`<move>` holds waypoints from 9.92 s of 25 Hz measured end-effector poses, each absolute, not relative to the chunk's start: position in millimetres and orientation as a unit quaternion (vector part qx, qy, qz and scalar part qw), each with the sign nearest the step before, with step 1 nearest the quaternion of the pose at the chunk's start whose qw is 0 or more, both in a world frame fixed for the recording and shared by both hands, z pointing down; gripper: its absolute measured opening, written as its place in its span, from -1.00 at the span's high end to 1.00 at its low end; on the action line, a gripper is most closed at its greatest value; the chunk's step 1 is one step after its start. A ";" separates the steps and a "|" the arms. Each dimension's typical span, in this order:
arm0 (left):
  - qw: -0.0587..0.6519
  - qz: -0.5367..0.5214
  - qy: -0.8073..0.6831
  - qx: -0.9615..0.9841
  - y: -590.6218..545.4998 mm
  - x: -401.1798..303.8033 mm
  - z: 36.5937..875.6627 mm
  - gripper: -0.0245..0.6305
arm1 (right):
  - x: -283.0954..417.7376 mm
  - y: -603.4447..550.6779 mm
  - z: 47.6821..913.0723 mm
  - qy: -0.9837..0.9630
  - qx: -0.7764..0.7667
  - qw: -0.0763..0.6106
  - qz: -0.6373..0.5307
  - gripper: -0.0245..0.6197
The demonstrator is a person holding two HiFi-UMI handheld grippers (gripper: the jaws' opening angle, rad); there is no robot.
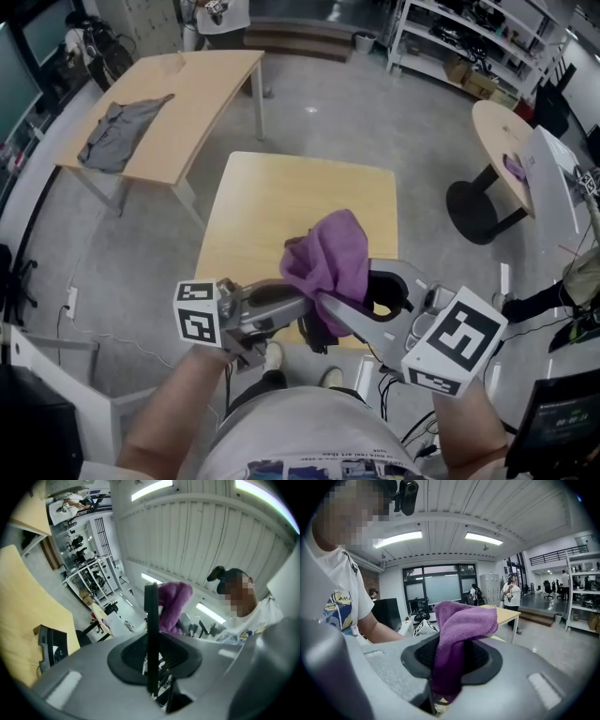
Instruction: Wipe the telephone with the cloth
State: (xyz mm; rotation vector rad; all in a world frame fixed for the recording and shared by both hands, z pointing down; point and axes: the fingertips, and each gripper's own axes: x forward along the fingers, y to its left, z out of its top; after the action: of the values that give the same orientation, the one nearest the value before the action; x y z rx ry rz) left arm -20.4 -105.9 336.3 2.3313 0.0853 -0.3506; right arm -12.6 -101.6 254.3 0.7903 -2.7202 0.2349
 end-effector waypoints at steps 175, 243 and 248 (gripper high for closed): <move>0.554 0.022 -0.007 0.832 -210.6 23.3 603.2 0.68 | 53.9 -70.0 433.9 -0.799 0.467 0.189 0.328 0.57; 0.188 0.122 -0.184 0.957 168.8 -62.4 342.3 0.91 | 71.6 170.2 370.3 -0.882 0.423 0.145 0.148 0.57; 0.181 0.110 -0.161 0.964 191.4 -79.9 338.8 0.91 | 50.1 200.9 366.5 -0.877 0.434 0.152 0.142 0.57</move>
State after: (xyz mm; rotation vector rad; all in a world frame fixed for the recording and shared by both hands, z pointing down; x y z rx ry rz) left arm -79.9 191.4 338.8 2.7224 -0.4546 0.3109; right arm 50.1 200.9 366.5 1.2444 -2.5148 0.4082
